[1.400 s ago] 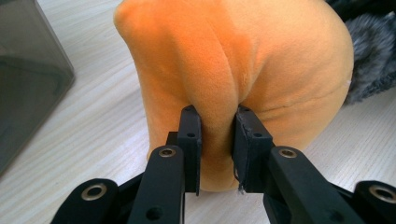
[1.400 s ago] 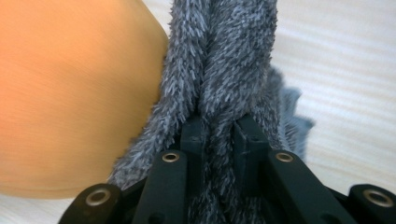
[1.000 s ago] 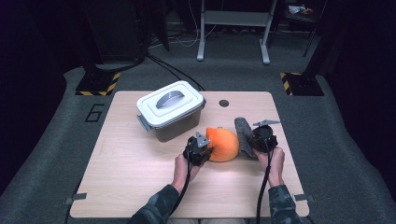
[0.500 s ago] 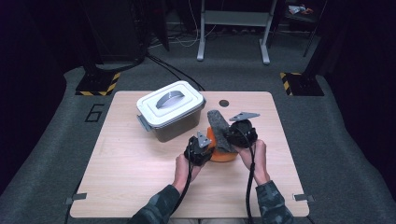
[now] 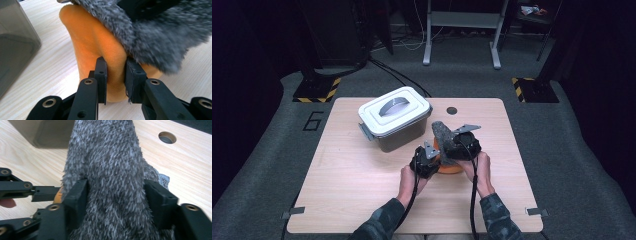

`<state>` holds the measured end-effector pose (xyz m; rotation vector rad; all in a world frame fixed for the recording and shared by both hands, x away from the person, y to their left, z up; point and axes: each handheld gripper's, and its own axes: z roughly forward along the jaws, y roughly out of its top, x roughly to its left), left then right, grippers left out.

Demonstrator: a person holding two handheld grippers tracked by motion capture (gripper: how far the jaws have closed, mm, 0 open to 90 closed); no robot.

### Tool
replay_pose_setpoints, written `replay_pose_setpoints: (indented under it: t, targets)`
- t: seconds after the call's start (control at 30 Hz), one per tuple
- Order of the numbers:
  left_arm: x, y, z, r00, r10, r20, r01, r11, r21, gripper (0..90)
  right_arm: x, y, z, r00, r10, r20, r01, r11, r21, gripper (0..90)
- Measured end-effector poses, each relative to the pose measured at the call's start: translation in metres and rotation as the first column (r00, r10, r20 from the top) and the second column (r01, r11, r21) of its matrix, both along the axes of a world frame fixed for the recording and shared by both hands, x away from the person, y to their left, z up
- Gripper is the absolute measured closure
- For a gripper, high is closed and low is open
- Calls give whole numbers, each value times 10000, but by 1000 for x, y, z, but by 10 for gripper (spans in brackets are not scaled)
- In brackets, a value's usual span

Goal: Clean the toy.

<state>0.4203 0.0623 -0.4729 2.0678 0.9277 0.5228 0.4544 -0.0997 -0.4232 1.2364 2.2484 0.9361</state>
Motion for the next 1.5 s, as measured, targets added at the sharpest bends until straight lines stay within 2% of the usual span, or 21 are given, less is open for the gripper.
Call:
replay_pose_setpoints:
  t: [0.07,0.13,0.27,0.43,0.53,0.63,0.73,0.83,1.03,1.13,1.2,1.27,1.3,1.37,1.5]
  targets:
    - [1,1,-1,10000,5,-71,-5,10000,-19,738,1,-2,-2,9997,227,101,-226,9997,-124,564]
    - [2,1,-1,10000,56,-76,-57,10000,-81,737,0,-2,-2,9998,175,42,-175,9998,-37,640]
    - [2,1,-1,9999,89,-110,-90,9999,-67,738,-2,-6,-1,9999,-6,171,3,9999,152,706]
    - [2,0,-1,10000,58,-48,-58,10000,-77,738,-5,-19,1,9995,-195,265,187,9994,287,729]
    - [2,1,-1,9999,84,-95,-85,9999,-139,738,-7,-27,2,9983,-511,271,505,9985,222,733]
    - [2,1,-1,9999,65,-108,-66,9999,-103,739,-8,-40,-3,9962,-871,81,869,9958,301,733]
    - [2,1,-1,9999,28,-122,-29,9999,-107,739,-7,-54,-10,9921,-1248,-129,1252,9913,417,733]
    - [2,2,-2,9999,74,-74,-75,9999,-156,740,-7,-64,-19,9841,-1732,-387,1737,9848,82,732]
    - [2,3,-3,10000,22,-81,-23,10000,-83,740,-1,-73,-42,9747,-1998,-998,2009,9796,8,733]
    - [1,3,-4,9999,58,-94,-59,9999,-132,741,3,-74,-51,9720,-2032,-1182,2025,9791,-184,732]
    - [1,3,-5,9999,57,-83,-57,10000,-77,741,5,-74,-60,9683,-2099,-1356,2047,9775,-513,731]
    - [1,4,-4,9999,69,-109,-70,9999,-97,741,6,-70,-72,9597,-2203,-1747,2096,9747,-776,729]
    - [1,4,-5,9999,47,-101,-48,9999,-118,742,6,-70,-77,9616,-2167,-1685,2064,9755,-766,730]
    - [2,4,-5,10000,49,-76,-50,9999,-131,741,5,-72,-76,9634,-2155,-1596,2079,9761,-632,735]
    - [2,4,-4,10000,48,-37,-49,9999,-108,741,2,-79,-60,9655,-2330,-1161,2274,9720,-601,743]
